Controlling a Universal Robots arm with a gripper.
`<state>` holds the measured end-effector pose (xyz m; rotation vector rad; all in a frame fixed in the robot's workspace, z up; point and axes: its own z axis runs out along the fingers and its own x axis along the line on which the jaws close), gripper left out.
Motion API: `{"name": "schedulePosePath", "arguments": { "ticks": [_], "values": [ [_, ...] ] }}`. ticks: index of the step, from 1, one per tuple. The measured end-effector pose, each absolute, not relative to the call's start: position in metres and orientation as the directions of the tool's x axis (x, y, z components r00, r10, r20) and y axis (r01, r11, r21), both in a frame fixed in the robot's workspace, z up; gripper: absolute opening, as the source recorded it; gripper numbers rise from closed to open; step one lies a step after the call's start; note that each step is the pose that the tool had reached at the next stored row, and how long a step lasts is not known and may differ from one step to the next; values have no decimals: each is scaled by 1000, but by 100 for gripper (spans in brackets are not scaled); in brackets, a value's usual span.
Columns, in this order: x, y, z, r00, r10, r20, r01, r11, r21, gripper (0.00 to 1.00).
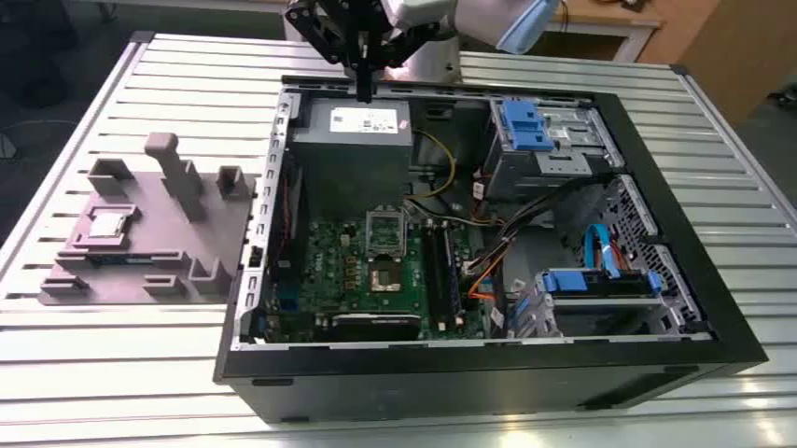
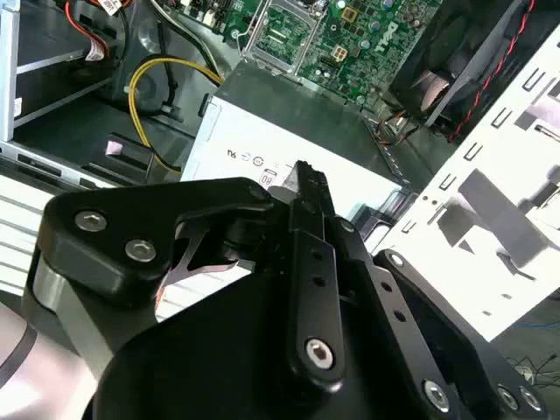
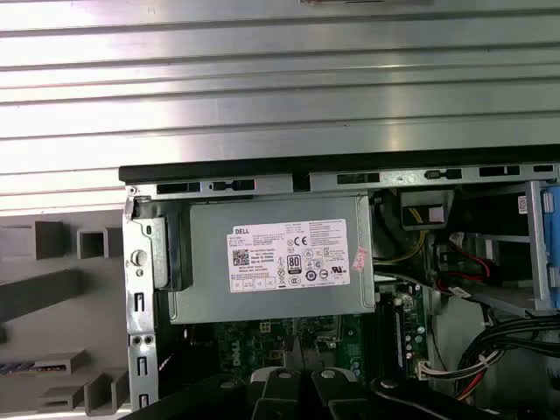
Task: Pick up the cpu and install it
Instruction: 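Reach for the cpu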
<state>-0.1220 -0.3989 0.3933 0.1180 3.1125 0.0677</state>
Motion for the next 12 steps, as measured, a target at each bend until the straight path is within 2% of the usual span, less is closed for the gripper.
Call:
{"name": "schedulePosePath", "arguments": {
  "ticks": [12],
  "values": [
    [-125,-399,393,-997,76,-24,75,996,44,10]
  ]
}}
